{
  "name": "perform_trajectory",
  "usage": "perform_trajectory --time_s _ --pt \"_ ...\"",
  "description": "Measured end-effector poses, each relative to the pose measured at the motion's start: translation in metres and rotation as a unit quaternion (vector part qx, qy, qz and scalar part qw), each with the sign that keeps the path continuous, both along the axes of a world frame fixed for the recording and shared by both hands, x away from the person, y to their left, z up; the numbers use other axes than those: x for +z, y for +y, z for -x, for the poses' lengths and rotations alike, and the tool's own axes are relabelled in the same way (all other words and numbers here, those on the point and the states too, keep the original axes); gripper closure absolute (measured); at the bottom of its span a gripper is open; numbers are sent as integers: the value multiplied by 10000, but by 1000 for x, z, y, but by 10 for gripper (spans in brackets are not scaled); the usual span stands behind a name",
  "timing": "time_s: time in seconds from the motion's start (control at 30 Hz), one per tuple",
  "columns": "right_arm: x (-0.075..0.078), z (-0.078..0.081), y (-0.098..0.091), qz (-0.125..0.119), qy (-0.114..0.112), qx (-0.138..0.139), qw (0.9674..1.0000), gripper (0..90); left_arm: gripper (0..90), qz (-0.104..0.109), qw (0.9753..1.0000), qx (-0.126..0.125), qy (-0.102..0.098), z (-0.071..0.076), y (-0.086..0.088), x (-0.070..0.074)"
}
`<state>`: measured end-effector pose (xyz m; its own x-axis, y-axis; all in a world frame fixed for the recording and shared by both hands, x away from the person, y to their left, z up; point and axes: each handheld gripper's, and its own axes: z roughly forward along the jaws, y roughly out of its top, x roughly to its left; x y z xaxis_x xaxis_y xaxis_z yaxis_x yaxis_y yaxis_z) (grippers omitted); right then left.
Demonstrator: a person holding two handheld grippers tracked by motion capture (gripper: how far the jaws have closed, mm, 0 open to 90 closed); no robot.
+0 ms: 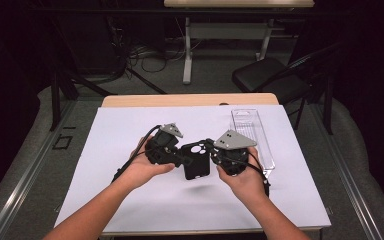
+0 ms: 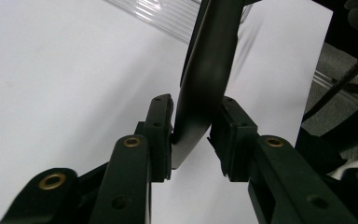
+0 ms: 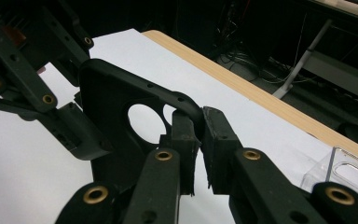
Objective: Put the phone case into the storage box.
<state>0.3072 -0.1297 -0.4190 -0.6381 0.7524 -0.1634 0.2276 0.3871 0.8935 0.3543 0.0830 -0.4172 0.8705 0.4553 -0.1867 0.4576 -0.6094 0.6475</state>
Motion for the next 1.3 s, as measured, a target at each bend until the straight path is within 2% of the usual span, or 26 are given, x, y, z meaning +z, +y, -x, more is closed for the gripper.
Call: perform_trajectory --time_s 0.13,0.27,0.43,0.47,0.5,0.53,0.67,0.73,0.9,0.97,1.13,1.3 --pt "1 -1 -3 18 -50 -58 10000 841 563 152 9999 56 -56 0 3 0" --pt "2 -2 -7 -46 -44 -89 9999 842 500 247 9996 115 -107 0 6 0" --pt "3 -2 -8 -65 -42 -104 9999 842 500 247 9996 115 -107 0 6 0" --pt "3 -2 -8 -65 -42 -104 9999 842 500 204 9991 212 -297 0 14 0" --pt "3 -2 -8 -65 -42 -104 9999 842 477 204 9991 212 -297 0 14 0" --pt "7 -5 -15 -170 -144 -72 9997 842 477 204 9991 212 -297 0 14 0" --pt "12 -9 -23 -285 -232 -110 9993 841 455 157 9987 323 -369 2 22 -1" --pt "13 -12 -26 -317 -301 -118 9990 841 450 175 9981 355 -464 3 25 0" --pt "16 -18 -36 -326 -481 -142 9982 841 440 66 9974 436 -574 3 29 0" --pt "18 -22 -40 -400 -471 -177 9979 841 430 133 9973 530 -491 1 33 -1" --pt "20 -30 -49 -463 -455 -242 9976 841 392 216 9967 635 -448 -2 37 -2" --pt "26 -39 -59 -614 -475 -280 9966 841 380 232 9958 668 -583 -3 40 0"
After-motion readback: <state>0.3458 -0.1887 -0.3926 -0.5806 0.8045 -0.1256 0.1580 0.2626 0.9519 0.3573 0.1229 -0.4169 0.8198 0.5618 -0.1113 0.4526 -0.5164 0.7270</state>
